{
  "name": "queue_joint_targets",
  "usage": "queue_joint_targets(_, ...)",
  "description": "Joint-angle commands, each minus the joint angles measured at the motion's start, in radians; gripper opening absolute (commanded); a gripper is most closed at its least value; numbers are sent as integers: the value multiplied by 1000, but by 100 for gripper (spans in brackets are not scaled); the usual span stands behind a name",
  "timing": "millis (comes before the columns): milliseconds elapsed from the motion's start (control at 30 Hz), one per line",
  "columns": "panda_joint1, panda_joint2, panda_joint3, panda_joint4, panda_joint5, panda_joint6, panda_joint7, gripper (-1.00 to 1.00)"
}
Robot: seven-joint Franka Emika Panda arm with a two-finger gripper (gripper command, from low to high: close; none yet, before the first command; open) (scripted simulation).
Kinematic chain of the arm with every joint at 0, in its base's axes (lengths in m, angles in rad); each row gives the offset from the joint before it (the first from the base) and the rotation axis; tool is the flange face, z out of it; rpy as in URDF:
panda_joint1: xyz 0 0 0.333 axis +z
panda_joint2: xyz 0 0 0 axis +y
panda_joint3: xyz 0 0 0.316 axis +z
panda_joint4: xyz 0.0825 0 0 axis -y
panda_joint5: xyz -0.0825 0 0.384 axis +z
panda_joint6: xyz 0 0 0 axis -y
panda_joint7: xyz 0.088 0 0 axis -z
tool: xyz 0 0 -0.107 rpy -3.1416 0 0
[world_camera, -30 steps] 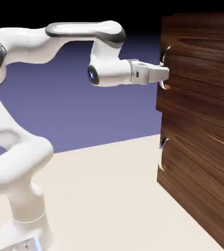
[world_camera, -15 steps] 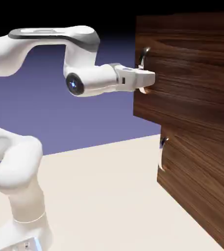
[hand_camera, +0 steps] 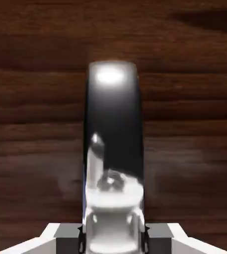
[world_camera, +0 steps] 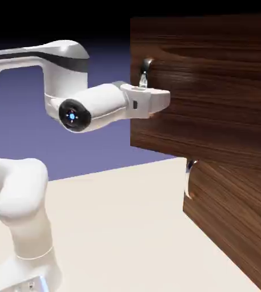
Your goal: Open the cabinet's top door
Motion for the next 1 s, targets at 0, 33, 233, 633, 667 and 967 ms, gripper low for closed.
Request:
queue_joint_targets(0,-3,1,-36,6,-37,-36,4,-100)
queue_joint_targets(33,-5,3,-72,15,-73,-74,7,-100)
queue_joint_targets(233,15,57,-290,106,-270,-301,10,-100)
queue_joint_targets(633,282,241,-725,468,-543,-740,-14,-100)
queue_joint_targets(667,316,252,-760,505,-558,-773,-15,-100)
queue_joint_targets(967,642,281,-1035,813,-660,-1006,14,-100)
